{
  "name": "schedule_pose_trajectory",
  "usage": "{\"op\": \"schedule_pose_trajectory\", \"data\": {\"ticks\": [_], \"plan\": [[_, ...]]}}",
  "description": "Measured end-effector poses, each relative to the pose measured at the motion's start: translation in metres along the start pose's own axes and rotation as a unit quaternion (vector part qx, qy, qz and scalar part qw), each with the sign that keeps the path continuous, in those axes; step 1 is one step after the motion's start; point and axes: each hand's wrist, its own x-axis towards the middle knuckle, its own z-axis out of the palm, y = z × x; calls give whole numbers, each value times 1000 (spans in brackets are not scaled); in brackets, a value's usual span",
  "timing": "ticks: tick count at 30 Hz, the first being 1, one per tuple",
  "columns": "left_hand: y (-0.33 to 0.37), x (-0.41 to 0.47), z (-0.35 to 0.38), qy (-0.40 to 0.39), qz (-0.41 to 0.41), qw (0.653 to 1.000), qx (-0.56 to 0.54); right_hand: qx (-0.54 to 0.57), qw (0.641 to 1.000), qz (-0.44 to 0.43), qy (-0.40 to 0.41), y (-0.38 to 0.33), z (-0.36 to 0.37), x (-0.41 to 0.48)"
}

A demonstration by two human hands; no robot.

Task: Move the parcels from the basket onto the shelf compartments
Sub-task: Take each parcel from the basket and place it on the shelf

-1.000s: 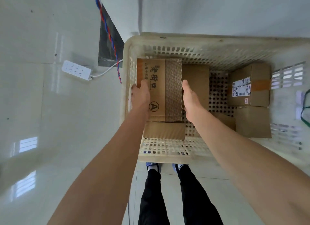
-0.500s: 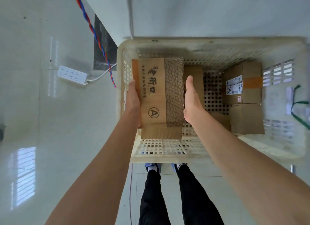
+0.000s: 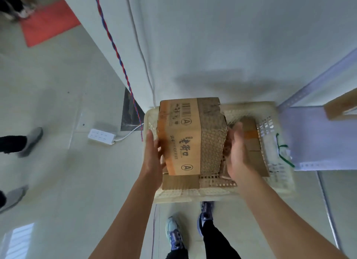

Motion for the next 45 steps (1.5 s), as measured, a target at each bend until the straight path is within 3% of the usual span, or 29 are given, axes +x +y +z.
{"op": "schedule_pose_trajectory", "data": {"ticks": [8,14,22,30,45], "plan": [[25,-87,-20,-121,67,990,23,64,995,-61,-53,-28,-10,-101],[31,-144,-47,-167,102,979,50,92,991,-92,-40,-26,-15,-179],[38,-195,-65,-206,168,962,54,94,987,-117,-50,-26,-22,-245],[43,-235,-63,-208,222,952,26,110,971,-206,-58,-34,-41,-275],[51,-263,-45,-238,263,935,0,61,974,-213,-40,-47,-45,-306]]}}
